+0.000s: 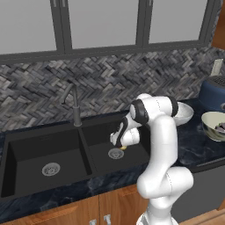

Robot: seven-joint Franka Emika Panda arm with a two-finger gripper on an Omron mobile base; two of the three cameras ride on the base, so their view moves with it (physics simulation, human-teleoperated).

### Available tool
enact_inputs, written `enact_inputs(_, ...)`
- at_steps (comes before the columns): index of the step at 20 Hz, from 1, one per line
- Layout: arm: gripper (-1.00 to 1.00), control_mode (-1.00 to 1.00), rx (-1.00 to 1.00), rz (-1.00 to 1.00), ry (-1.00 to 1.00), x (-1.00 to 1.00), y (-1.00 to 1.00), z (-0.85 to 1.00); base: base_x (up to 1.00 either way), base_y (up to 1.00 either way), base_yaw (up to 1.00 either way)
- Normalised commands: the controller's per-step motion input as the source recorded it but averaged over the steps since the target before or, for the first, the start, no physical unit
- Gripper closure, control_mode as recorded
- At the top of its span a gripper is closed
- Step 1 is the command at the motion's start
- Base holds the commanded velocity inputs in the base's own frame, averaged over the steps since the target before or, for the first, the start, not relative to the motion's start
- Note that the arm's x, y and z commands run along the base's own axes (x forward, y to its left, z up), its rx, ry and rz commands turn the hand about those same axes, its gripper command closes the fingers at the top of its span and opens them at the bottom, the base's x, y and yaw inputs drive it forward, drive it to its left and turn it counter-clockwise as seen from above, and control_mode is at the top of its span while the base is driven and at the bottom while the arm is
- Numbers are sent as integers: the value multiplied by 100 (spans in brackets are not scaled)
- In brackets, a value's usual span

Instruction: Pick the eggplants from the cabinet and place them in one bowl. Pick the potato from the sink and place it in the other bowl.

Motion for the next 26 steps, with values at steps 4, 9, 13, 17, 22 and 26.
enact_inputs(4, -100, -100, 0, 0, 0, 11, 0, -20, 0, 0, 0)
enact_inputs(9, -100, -100, 0, 0, 0, 23, 0, -24, 0, 0, 0)
enact_inputs(13, -100, -100, 0, 0, 0, 18, 0, -12, 0, 0, 0)
enact_inputs(17, -100, -100, 0, 0, 0, 0, 0, 0, 0, 0, 0)
enact_inputs(22, -100, -100, 0, 0, 0, 0, 0, 0, 0, 0, 0)
enact_inputs(26, -100, -100, 0, 3, 0, 0, 0, 0, 0, 0, 0)
